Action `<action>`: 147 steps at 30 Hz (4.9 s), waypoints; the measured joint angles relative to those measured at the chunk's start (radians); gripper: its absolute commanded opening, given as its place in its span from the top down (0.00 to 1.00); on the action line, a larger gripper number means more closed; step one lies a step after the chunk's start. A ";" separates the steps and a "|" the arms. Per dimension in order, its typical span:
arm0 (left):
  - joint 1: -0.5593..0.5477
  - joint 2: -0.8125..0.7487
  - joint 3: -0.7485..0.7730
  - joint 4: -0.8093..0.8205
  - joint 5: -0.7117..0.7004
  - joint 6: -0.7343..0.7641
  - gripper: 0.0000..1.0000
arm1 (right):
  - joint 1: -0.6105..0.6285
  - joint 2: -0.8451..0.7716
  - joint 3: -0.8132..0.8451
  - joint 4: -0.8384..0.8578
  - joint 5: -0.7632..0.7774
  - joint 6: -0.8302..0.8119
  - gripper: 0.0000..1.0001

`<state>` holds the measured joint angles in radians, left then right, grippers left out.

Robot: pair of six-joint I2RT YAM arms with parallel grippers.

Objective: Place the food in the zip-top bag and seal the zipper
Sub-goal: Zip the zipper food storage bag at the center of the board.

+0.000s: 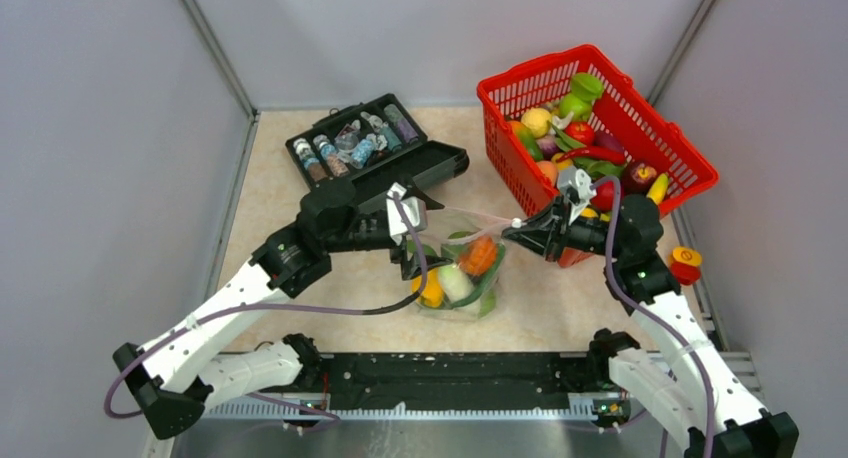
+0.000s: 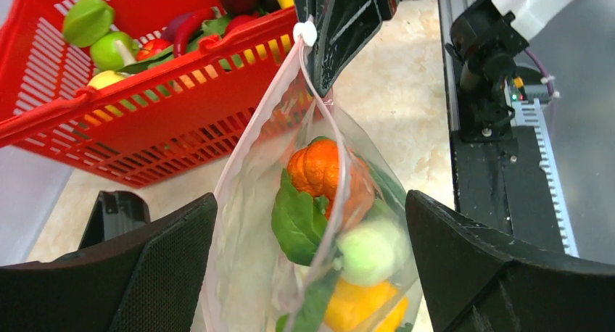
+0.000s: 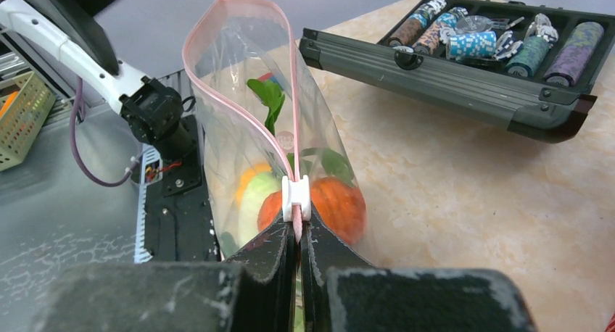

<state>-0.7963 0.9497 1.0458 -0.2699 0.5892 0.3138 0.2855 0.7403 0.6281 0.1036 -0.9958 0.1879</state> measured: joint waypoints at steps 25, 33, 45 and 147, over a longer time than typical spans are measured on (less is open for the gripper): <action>-0.070 0.142 0.108 0.049 -0.020 0.105 0.01 | 0.054 -0.050 0.000 -0.069 -0.004 -0.029 1.00; -0.070 0.246 0.156 -0.043 0.002 0.105 0.03 | 0.060 -0.067 0.000 -0.098 -0.007 -0.041 1.00; -0.070 0.244 0.190 -0.144 0.003 0.103 0.25 | 0.060 -0.085 0.026 -0.180 -0.019 -0.101 1.00; -0.118 0.280 0.225 -0.262 -0.054 -0.002 1.00 | 0.061 -0.192 -0.022 -0.137 0.018 -0.034 0.66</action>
<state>-0.9146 1.2297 1.2705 -0.5316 0.5350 0.3119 0.3470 0.5480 0.6060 -0.0334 -0.9779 0.1543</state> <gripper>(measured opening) 0.006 0.378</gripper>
